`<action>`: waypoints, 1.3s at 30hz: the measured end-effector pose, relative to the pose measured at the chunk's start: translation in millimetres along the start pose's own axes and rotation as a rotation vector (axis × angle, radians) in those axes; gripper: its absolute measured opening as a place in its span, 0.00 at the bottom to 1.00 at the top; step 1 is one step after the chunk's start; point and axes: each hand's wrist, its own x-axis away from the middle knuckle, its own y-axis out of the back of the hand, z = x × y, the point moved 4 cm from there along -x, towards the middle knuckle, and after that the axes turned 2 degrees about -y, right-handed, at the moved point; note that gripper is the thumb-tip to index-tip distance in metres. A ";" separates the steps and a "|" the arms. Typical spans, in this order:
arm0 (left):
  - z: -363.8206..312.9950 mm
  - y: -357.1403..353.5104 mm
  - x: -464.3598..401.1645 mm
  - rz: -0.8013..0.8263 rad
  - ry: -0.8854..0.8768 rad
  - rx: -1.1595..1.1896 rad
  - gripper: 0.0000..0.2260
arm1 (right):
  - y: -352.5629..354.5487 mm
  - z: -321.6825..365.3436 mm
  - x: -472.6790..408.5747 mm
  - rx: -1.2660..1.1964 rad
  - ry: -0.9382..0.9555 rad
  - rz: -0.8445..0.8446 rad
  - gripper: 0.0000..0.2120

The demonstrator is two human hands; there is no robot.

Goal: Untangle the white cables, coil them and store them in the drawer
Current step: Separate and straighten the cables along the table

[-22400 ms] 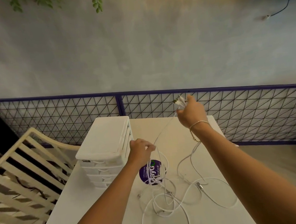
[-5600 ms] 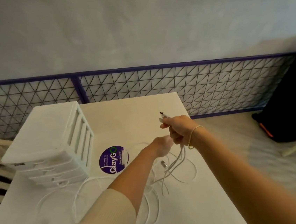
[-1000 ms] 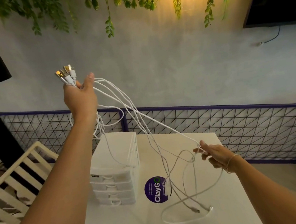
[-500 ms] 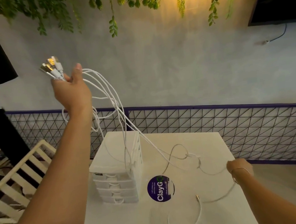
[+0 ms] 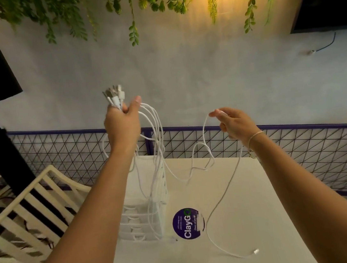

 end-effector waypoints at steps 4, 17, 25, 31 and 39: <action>17.5 -16.2 11.1 0.185 0.109 -0.189 0.13 | -2.4 18.6 1.4 0.022 0.050 0.023 0.13; 50.8 -73.5 68.2 0.745 0.190 -0.331 0.14 | 5.8 57.0 16.7 -0.217 0.141 0.125 0.13; 52.1 -96.0 86.4 0.667 0.282 -0.031 0.11 | 15.9 45.4 19.4 -0.295 0.106 0.170 0.14; 65.2 -86.5 69.2 0.446 0.493 0.275 0.12 | 39.4 -5.2 9.1 -0.127 -0.063 -0.186 0.14; 74.9 -46.3 30.6 0.213 0.481 0.296 0.08 | 86.6 -140.6 21.8 0.246 -0.625 -0.533 0.16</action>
